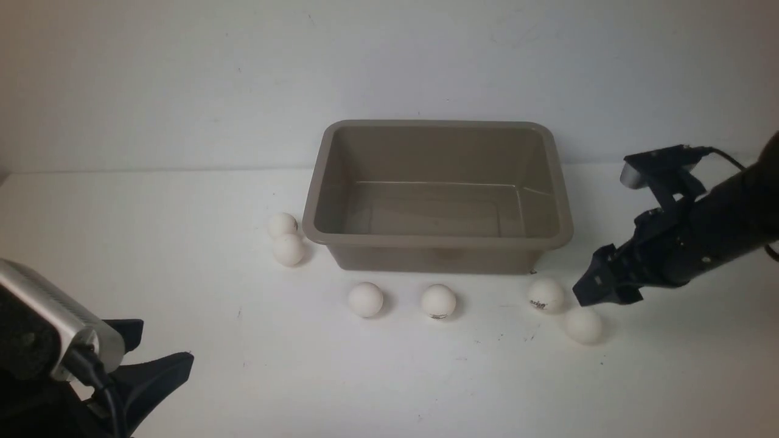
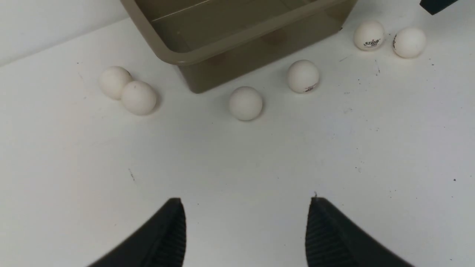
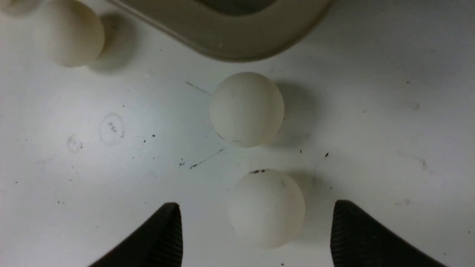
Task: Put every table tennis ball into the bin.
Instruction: Use the right arm to clamp the table tennis ball closest to it
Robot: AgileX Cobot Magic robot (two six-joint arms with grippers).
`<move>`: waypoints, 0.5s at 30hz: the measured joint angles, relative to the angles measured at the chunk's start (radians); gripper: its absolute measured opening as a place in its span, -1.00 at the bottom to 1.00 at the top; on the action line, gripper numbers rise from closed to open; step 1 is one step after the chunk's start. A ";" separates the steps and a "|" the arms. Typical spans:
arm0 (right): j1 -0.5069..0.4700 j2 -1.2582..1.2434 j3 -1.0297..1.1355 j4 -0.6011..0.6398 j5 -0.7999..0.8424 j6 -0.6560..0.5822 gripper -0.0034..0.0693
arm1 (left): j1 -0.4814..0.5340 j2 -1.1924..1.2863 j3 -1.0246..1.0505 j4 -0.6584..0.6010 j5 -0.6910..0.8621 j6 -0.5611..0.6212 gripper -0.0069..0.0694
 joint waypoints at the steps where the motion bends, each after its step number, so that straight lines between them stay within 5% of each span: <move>1: 0.000 0.006 -0.009 -0.002 0.003 0.002 0.42 | 0.000 0.000 0.000 0.000 0.000 0.000 0.21; 15: 0.000 0.152 -0.059 -0.037 0.059 0.012 0.43 | 0.000 0.000 0.000 0.000 0.000 0.000 0.21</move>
